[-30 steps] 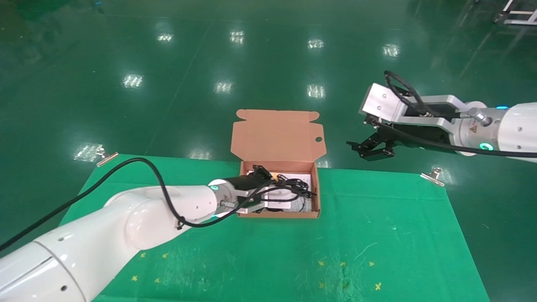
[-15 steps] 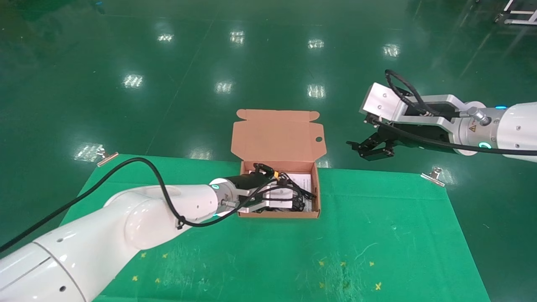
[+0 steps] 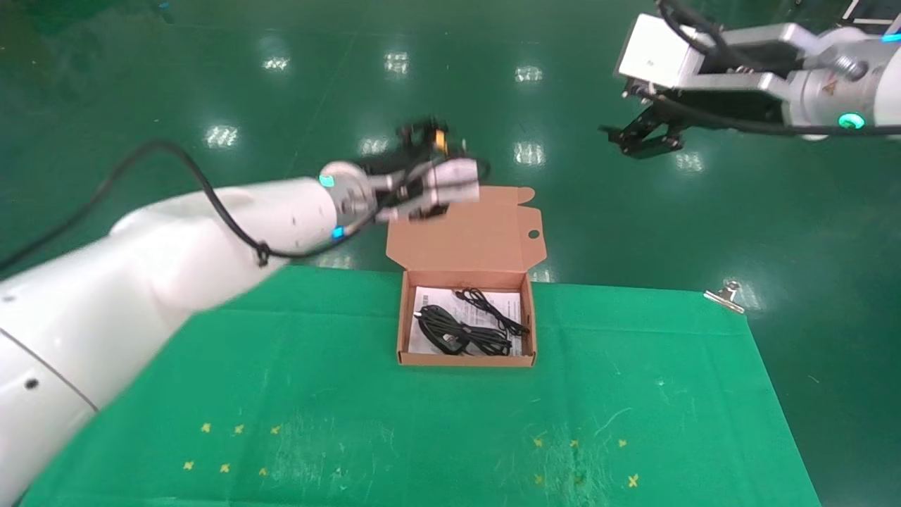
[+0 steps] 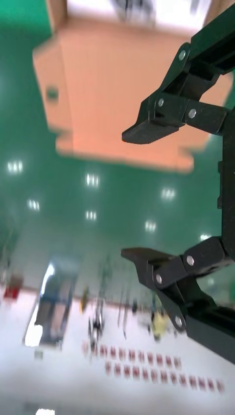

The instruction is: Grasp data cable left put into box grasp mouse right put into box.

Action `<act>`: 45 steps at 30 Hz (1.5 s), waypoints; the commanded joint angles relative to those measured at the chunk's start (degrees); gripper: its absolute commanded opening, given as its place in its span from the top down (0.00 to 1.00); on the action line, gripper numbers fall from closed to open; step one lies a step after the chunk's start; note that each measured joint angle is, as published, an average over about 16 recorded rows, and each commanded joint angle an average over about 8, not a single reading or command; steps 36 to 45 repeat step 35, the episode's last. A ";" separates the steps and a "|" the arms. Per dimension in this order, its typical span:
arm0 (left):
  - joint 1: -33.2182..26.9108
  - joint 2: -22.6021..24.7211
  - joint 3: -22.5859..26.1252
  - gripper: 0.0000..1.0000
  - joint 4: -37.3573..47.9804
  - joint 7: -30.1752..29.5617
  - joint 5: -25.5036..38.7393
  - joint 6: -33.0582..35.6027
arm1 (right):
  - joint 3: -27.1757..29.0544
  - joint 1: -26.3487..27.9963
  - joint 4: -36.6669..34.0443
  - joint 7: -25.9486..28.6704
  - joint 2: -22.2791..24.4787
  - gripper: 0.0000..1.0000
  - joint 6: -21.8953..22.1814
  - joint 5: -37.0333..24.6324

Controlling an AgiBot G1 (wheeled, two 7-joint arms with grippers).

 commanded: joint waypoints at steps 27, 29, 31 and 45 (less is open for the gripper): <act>11.49 -17.07 -20.01 0.00 -11.46 -1.22 -27.19 26.58 | 15.71 -16.68 1.04 -8.09 4.56 0.00 -16.38 26.12; 12.57 -18.46 -21.60 0.00 -12.45 -1.32 -29.40 28.82 | 17.02 -18.20 1.18 -8.66 4.98 0.00 -17.66 28.36; 13.68 -19.88 -23.23 0.00 -13.46 -1.41 -31.66 31.11 | 18.36 -19.75 1.32 -9.25 5.42 0.00 -18.97 30.65; 15.03 -21.61 -25.21 0.00 -14.70 -1.53 -34.41 33.89 | 19.99 -21.65 1.49 -9.96 5.95 0.00 -20.56 33.45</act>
